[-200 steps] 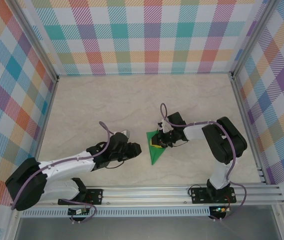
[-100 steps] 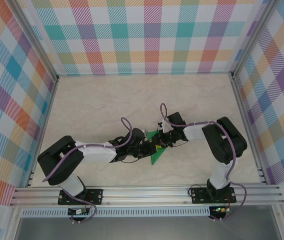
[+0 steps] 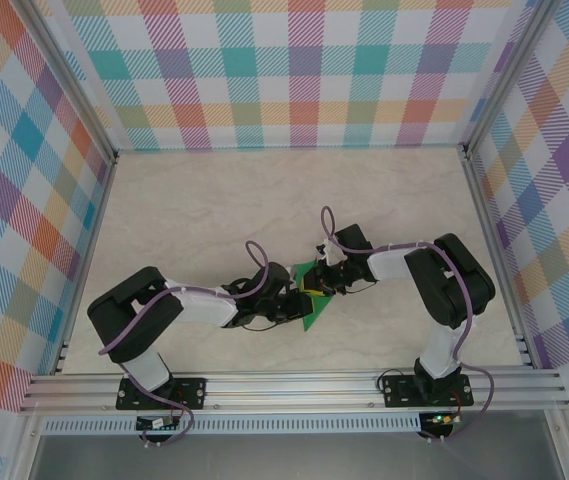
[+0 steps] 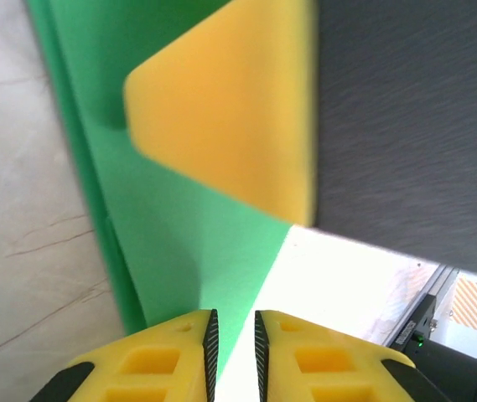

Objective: Fold a paper plane with a square sheet of paper (pick it up from the middle)
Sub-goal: Fourth fold the wing at the center of the table.

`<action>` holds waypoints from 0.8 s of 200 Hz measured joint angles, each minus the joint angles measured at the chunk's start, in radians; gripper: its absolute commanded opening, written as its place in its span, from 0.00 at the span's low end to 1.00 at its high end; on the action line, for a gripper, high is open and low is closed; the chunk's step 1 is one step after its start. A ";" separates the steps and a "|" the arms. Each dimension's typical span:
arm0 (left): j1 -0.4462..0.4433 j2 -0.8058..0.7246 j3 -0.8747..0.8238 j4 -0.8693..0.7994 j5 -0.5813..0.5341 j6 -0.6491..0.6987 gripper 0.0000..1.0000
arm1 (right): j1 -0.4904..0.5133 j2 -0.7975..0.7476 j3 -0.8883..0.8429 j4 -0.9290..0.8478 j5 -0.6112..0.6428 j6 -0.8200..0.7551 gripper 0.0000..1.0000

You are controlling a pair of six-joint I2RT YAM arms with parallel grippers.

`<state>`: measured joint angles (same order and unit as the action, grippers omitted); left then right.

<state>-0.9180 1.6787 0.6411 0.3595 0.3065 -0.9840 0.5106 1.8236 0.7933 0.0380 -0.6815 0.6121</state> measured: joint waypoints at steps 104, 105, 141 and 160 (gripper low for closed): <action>-0.027 0.015 -0.024 0.054 -0.005 -0.019 0.21 | 0.000 0.000 0.000 0.000 0.003 0.000 0.18; -0.029 0.014 -0.024 0.052 -0.005 -0.019 0.21 | 0.000 0.000 0.000 0.000 0.003 0.000 0.18; -0.059 -0.030 -0.017 0.008 -0.002 -0.014 0.22 | 0.000 0.000 0.000 0.000 0.003 0.000 0.18; -0.064 -0.037 -0.005 0.005 -0.001 -0.010 0.22 | 0.000 0.000 0.000 0.000 0.003 0.000 0.18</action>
<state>-0.9817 1.6421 0.6361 0.3645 0.3058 -0.9939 0.5106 1.8236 0.7929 0.0380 -0.6788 0.6121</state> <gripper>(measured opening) 0.216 0.182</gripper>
